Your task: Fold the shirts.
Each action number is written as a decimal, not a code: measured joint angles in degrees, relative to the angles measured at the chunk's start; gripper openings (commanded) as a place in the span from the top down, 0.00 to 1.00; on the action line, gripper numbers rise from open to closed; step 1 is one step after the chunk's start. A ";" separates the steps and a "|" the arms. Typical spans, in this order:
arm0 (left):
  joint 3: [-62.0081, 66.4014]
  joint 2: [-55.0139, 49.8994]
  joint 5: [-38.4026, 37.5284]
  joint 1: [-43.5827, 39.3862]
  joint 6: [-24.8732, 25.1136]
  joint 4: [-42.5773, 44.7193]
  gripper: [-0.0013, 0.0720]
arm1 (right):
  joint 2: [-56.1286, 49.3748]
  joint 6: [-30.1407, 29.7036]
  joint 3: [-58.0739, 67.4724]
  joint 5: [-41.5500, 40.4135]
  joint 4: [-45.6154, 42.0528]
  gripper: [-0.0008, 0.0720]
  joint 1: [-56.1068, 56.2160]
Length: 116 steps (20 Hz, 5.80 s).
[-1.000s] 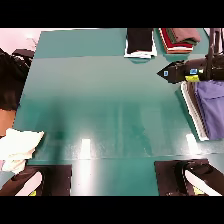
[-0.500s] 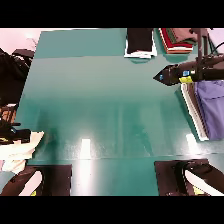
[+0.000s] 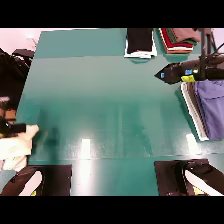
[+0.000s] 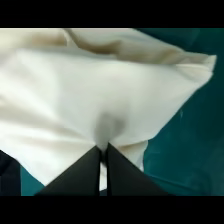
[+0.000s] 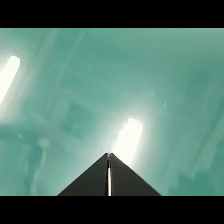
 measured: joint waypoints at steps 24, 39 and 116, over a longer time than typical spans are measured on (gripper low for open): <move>47.67 -31.52 29.88 -60.94 8.04 -18.36 0.25 | -9.31 1.55 30.75 3.13 -0.46 0.97 -8.11; 33.92 -38.42 13.70 -34.56 7.26 -31.80 0.25 | -9.38 1.77 30.93 7.85 -0.48 0.97 -8.87; 61.09 -1.66 18.84 -14.25 9.40 -29.94 0.95 | -6.88 -0.94 38.49 -1.97 -12.00 0.97 9.14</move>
